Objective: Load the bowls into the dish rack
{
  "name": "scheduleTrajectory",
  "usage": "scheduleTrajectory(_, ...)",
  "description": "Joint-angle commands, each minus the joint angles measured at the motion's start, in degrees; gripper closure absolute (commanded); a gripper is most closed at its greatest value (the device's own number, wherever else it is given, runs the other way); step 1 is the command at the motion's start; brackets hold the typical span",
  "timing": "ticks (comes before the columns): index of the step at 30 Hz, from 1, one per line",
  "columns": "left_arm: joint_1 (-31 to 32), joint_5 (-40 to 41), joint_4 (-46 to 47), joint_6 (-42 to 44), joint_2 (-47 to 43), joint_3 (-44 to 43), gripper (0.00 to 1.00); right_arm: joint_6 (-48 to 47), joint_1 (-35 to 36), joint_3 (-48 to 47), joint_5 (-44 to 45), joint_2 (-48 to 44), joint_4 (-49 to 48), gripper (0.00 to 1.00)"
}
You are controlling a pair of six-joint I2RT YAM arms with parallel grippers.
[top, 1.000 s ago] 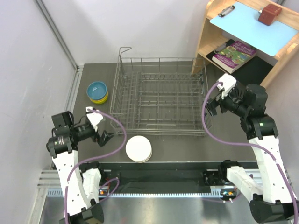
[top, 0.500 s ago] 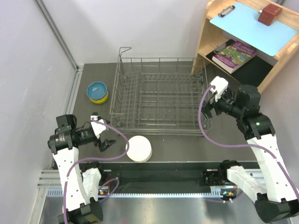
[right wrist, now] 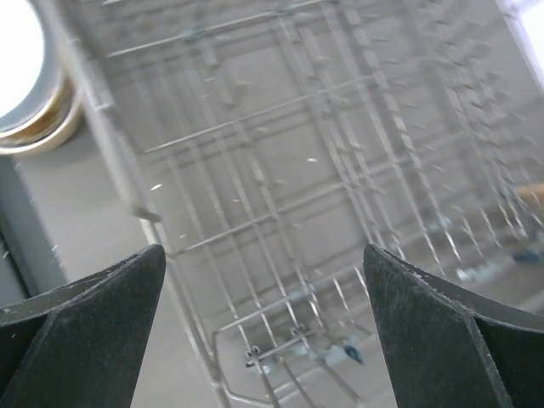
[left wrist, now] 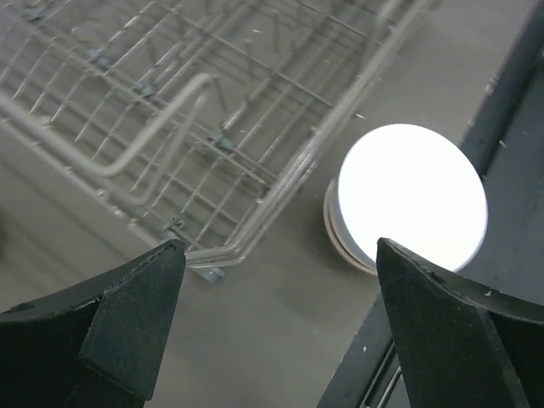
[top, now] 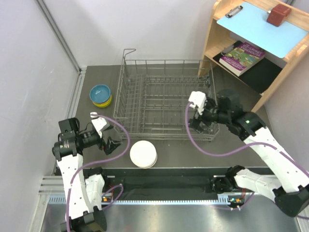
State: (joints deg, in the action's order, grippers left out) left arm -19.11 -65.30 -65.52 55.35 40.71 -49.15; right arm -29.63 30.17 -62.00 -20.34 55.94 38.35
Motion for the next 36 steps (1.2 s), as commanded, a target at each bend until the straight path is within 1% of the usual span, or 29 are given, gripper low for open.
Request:
scheduleTrajectory(1,0.22,4.11,18.56,-17.97,-2.91,1.68,0.01,-3.50,6.99,-5.67,2.31,3.73,2.17,0.00)
scheduleTrajectory(2,0.13,5.60,20.84,-22.61,-2.74,1.60,0.01,-3.42,9.44,-6.90,3.45,4.43,2.26,0.00)
scheduleTrajectory(3,-0.04,7.27,22.35,-24.40,-2.30,0.90,0.01,-2.46,10.42,-7.61,3.90,6.00,1.82,0.00)
scheduleTrajectory(4,-0.22,14.08,26.36,-28.16,-1.87,0.02,0.01,-1.23,12.26,-9.44,3.90,7.93,2.25,0.00)
scheduleTrajectory(5,-0.22,16.49,27.19,-31.67,-1.60,-0.42,0.01,-0.53,14.45,-11.37,4.25,9.08,2.34,0.00)
scheduleTrajectory(6,-0.22,18.87,27.80,-32.84,-1.08,-1.73,0.01,0.87,15.43,-12.00,4.08,10.66,2.00,0.00)
scheduleTrajectory(7,-0.31,23.50,28.16,-33.81,-0.90,-2.35,0.01,1.50,16.49,-12.70,3.82,11.55,1.82,0.00)
scheduleTrajectory(9,-0.31,27.48,28.07,-35.05,-0.81,-3.58,0.01,2.99,19.74,-15.07,4.34,14.70,2.08,0.01)
scheduleTrajectory(10,-0.22,31.16,28.34,-35.40,-0.72,-3.85,0.01,3.34,20.97,-15.95,4.60,15.85,2.17,0.00)
scheduleTrajectory(12,-0.31,35.05,29.13,-36.80,-0.37,-4.38,0.01,4.39,25.45,-18.24,6.44,19.18,2.08,0.00)
scheduleTrajectory(14,-0.48,38.47,29.04,-38.12,0.33,-5.08,0.01,5.62,28.87,-20.87,7.32,21.56,2.26,0.00)
scheduleTrajectory(16,-0.40,40.24,29.48,-39.44,0.95,-5.43,0.01,6.68,30.73,-22.54,7.68,25.61,1.91,0.00)
scheduleTrajectory(17,-0.31,42.68,29.92,-41.01,1.21,-6.04,0.01,7.47,32.74,-24.03,7.94,26.84,1.91,0.00)
scheduleTrajectory(20,-0.49,47.53,31.85,-43.39,3.67,-7.28,0.01,10.71,35.73,-26.85,8.65,32.98,0.68,0.00)
scheduleTrajectory(21,-0.57,49.54,32.90,-43.75,3.94,-7.45,0.01,11.77,36.09,-27.56,8.82,33.87,0.15,0.00)
scheduleTrajectory(27,-1.01,55.09,36.33,-46.30,6.92,-7.63,0.01,18.63,37.15,-31.43,10.67,40.11,-3.36,0.00)
scheduleTrajectory(29,-1.36,58.69,37.47,-47.17,8.59,-7.81,0.01,21.08,38.28,-33.52,13.02,41.61,-3.54,0.00)
scheduleTrajectory(31,-2.06,61.33,37.92,-47.62,9.47,-7.98,0.01,22.41,39.17,-35.29,13.48,44.24,-2.06,0.00)
scheduleTrajectory(35,-3.12,64.41,39.76,-49.02,10.88,-7.54,0.01,25.75,42.15,-35.74,13.31,45.92,-2.66,0.00)
scheduleTrajectory(36,-3.38,64.59,39.85,-49.20,11.23,-7.54,0.01,26.11,42.68,-35.74,13.31,46.18,-2.75,0.03)
